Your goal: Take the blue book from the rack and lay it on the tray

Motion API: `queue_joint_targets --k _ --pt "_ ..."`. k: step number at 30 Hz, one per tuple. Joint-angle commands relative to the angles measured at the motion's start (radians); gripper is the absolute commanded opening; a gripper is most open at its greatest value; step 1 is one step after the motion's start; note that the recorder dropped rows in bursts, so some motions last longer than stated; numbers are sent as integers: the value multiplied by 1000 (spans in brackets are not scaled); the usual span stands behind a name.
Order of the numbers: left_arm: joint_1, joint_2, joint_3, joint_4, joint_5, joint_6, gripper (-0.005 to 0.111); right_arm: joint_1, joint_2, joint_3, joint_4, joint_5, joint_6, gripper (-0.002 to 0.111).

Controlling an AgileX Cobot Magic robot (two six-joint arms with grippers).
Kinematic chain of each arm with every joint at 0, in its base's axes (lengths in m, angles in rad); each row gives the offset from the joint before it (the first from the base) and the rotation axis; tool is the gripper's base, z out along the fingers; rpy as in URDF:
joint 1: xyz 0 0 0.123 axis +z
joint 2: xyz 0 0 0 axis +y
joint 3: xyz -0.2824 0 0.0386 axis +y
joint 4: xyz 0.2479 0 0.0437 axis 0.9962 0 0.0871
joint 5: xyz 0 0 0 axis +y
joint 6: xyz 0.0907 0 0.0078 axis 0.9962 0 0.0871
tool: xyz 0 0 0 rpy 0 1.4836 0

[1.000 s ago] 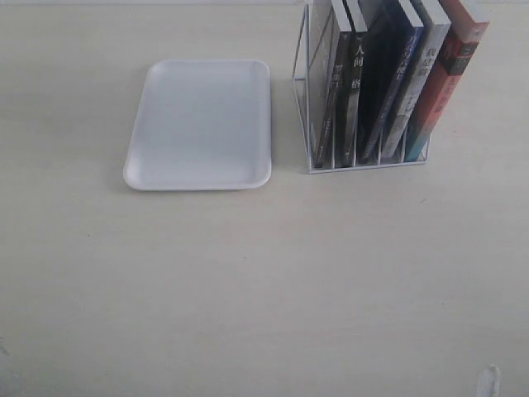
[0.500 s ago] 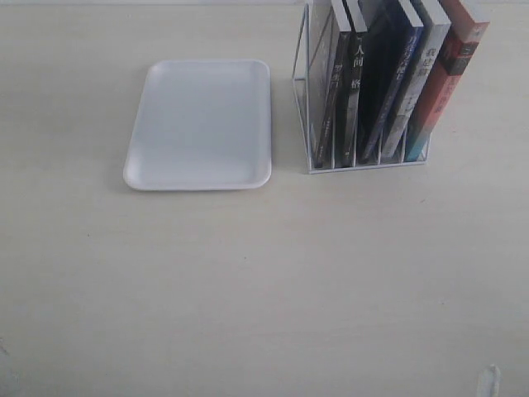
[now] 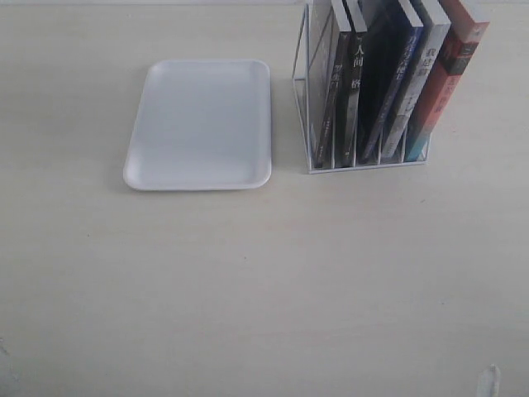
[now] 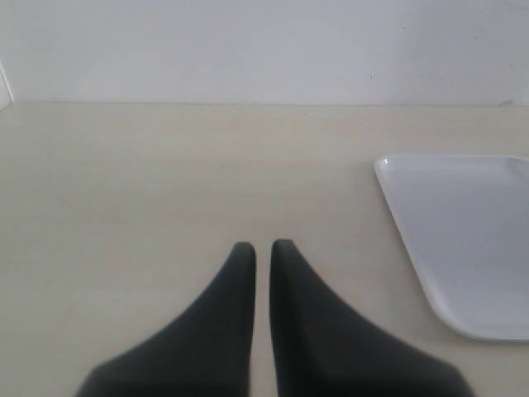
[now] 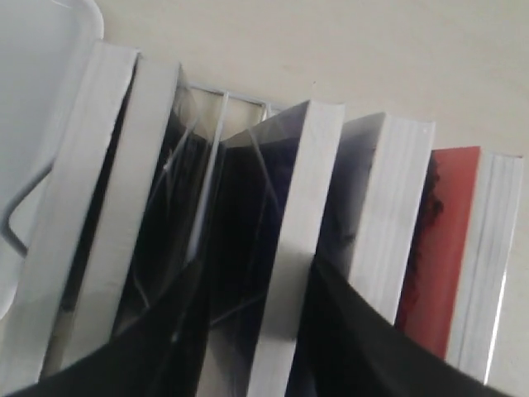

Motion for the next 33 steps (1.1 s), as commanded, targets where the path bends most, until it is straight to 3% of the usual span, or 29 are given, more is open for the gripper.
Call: queue_joint_targets --k 1,7,9,11,12,33 --pt "-8 -2 4 2 -6 2 6 -3 18 16 4 0 -1 36" --pt "-8 -2 4 2 -6 2 6 -3 25 30 4 0 9 33" --pt "-8 -2 4 2 -6 2 6 -3 18 30 1 0 9 21" --pt "-8 -2 4 2 -6 2 6 -3 9 30 1 0 12 2" --pt "-8 -2 4 2 -6 2 6 -3 5 30 1 0 12 0" --pt "-8 -2 4 2 -6 2 6 -3 -165 15 -3 0 17 0"
